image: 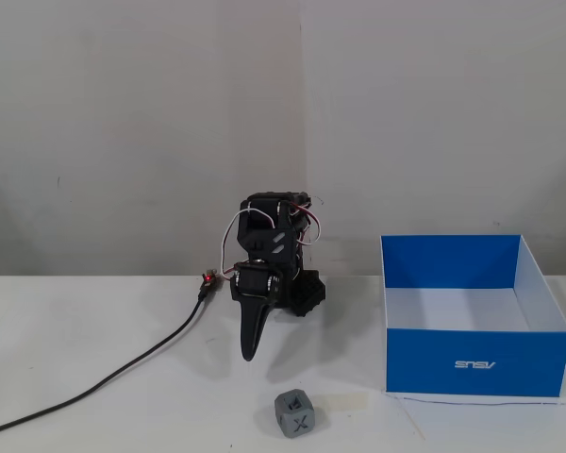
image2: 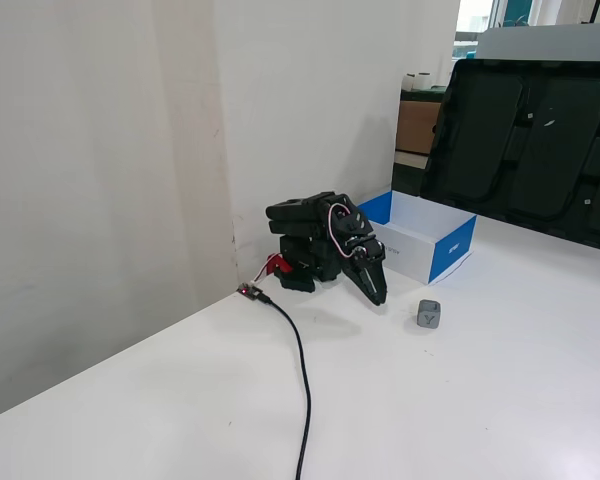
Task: Pick the gray block and keep it in the box.
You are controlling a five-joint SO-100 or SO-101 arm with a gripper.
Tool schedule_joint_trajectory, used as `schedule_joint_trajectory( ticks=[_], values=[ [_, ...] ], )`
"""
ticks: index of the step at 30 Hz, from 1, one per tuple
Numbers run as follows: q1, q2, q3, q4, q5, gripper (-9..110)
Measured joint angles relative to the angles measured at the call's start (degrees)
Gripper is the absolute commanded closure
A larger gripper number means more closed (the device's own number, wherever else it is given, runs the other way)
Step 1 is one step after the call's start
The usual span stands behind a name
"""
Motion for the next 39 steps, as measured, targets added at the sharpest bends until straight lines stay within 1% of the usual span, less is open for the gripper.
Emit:
schedule_joint_trajectory(
  ticks=[15, 17, 19, 31, 39],
  values=[
    [0.0, 0.0, 0.0, 0.0, 0.0, 101],
    [-1.23, 0.0, 0.0, 0.0, 0.0, 100],
    [-3.25, 0.0, 0.0, 0.0, -0.09, 101],
    [-4.04, 0.0, -0.53, 0.0, -0.88, 101],
    [-6.59, 0.0, -0.53, -1.67, -2.55, 101]
  ],
)
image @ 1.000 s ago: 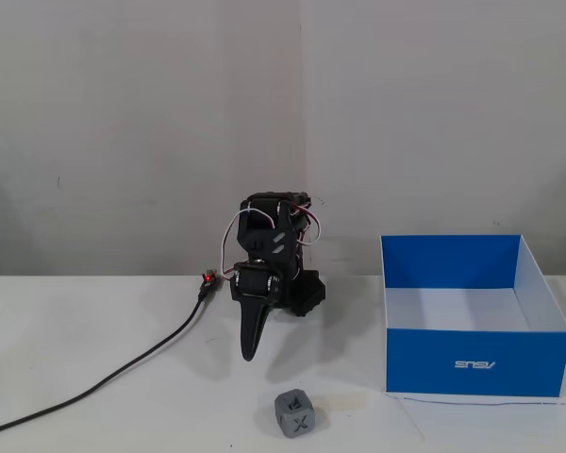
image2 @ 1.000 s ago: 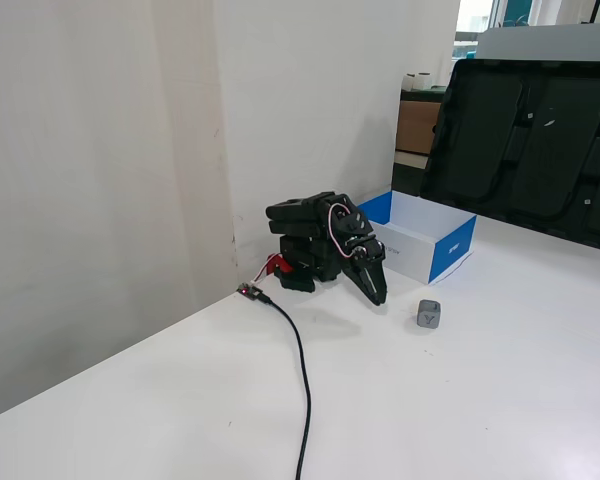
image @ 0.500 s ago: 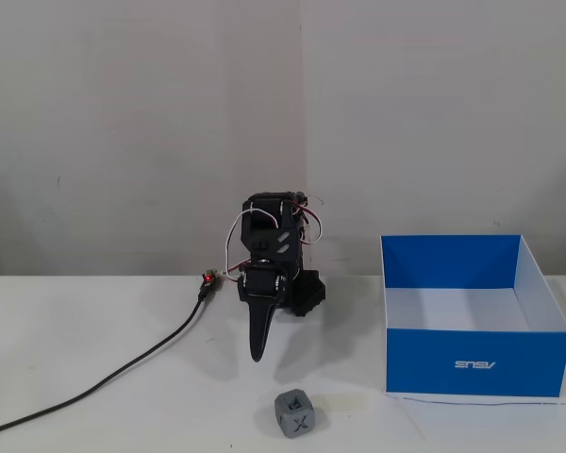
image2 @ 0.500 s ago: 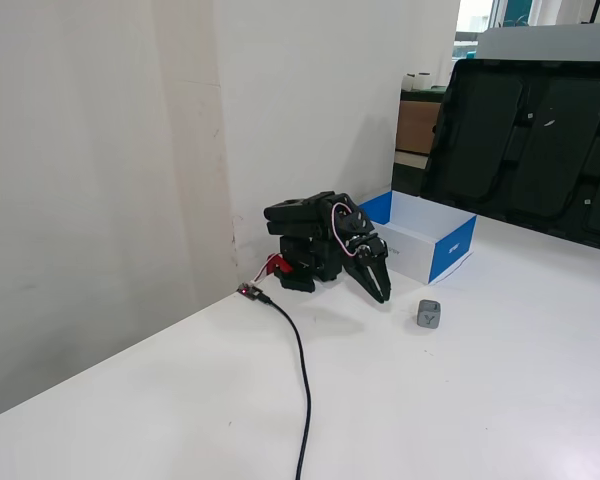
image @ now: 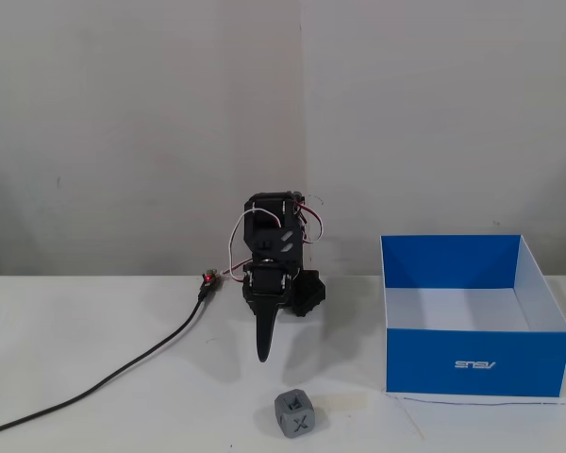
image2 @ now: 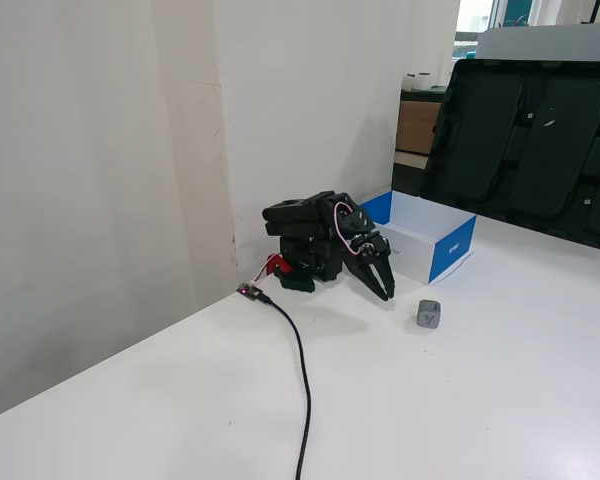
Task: Pick the gray block and keep it in the box.
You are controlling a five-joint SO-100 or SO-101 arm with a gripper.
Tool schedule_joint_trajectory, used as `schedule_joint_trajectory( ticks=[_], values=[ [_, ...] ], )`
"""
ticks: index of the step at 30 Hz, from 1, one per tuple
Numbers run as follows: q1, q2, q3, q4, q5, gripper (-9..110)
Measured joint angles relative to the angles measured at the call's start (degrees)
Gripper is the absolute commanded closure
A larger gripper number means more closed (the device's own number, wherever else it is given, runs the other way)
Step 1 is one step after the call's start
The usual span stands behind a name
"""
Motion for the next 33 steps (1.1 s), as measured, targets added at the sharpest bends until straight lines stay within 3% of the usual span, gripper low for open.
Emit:
schedule_joint_trajectory(
  ticks=[13, 22, 33],
  values=[
    [-1.76, -7.21, -6.86, -5.71, -3.52, 101],
    [-5.01, -30.59, -19.51, -8.35, -3.6, 91],
    [-6.68, -70.05, -42.36, -2.02, -9.32, 81]
  ],
)
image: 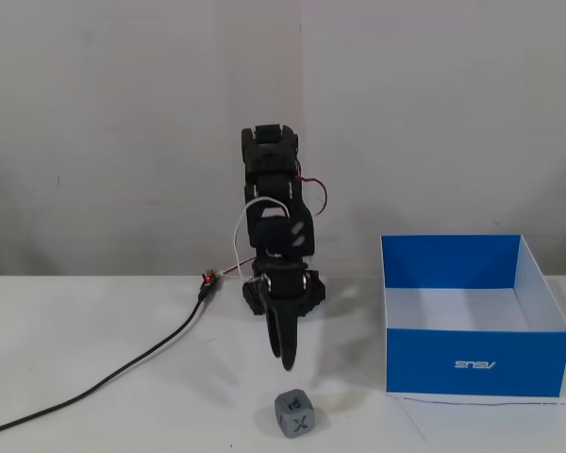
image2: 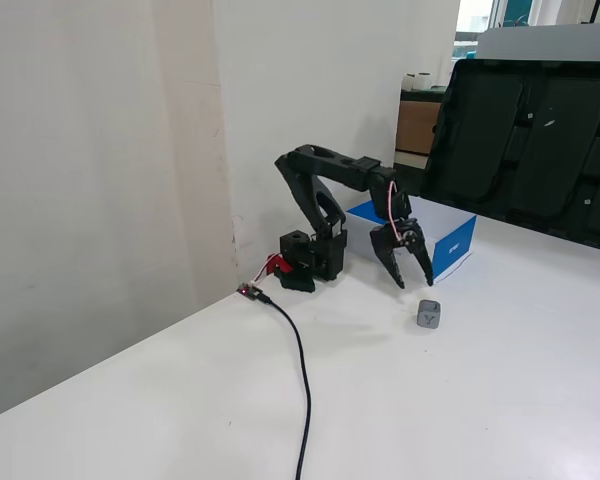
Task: Pick the gray block and keep it in the box.
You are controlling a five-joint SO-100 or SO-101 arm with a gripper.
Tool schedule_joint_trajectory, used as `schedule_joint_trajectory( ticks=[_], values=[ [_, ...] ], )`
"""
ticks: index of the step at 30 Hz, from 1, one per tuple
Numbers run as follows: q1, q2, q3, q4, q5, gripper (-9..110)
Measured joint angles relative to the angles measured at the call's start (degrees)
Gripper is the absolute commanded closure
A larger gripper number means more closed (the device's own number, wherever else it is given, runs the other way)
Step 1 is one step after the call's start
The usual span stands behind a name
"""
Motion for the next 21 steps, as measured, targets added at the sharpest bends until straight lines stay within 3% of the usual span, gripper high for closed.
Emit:
schedule_joint_trajectory(
  ticks=[11, 21],
  values=[
    [-0.79, -16.0, -11.43, 3.69, -8.88, 81],
    [-0.97, -25.93, -16.44, 4.39, -10.46, 79]
  ],
)
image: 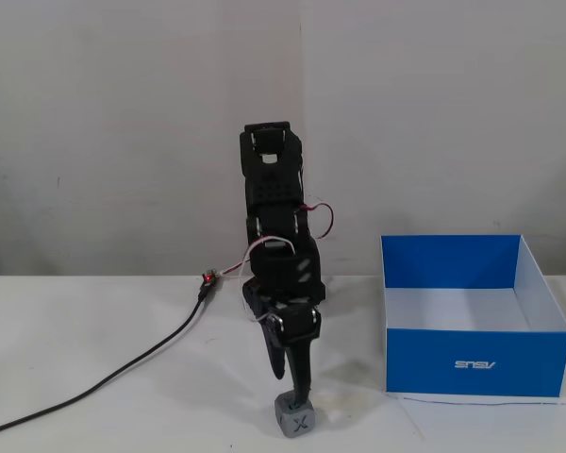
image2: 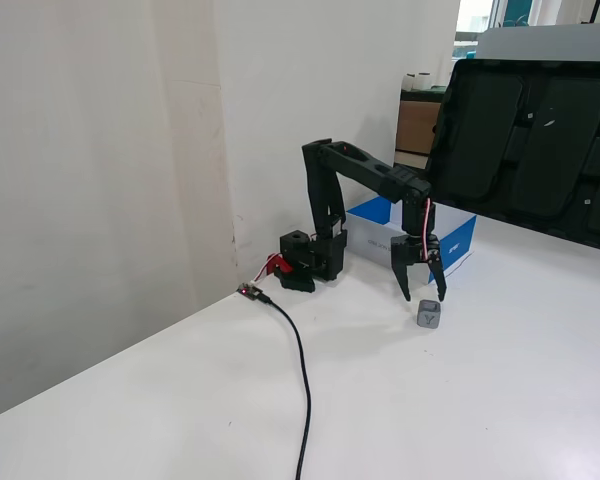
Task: Pick the gray block and keep it in the box.
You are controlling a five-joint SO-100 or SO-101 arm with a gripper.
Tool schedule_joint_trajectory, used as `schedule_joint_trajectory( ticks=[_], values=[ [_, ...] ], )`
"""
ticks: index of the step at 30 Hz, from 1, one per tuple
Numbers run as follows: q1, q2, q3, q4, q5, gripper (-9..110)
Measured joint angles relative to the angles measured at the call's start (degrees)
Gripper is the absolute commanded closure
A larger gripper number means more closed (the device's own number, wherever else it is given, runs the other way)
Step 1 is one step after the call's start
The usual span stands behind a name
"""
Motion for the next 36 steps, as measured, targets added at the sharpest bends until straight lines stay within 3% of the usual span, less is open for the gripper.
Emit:
schedule_joint_trajectory(
  ticks=[22, 36],
  values=[
    [-0.79, -12.57, -1.58, -6.33, 0.0, 77],
    [0.09, -13.54, -3.08, -7.47, 0.0, 92]
  ],
)
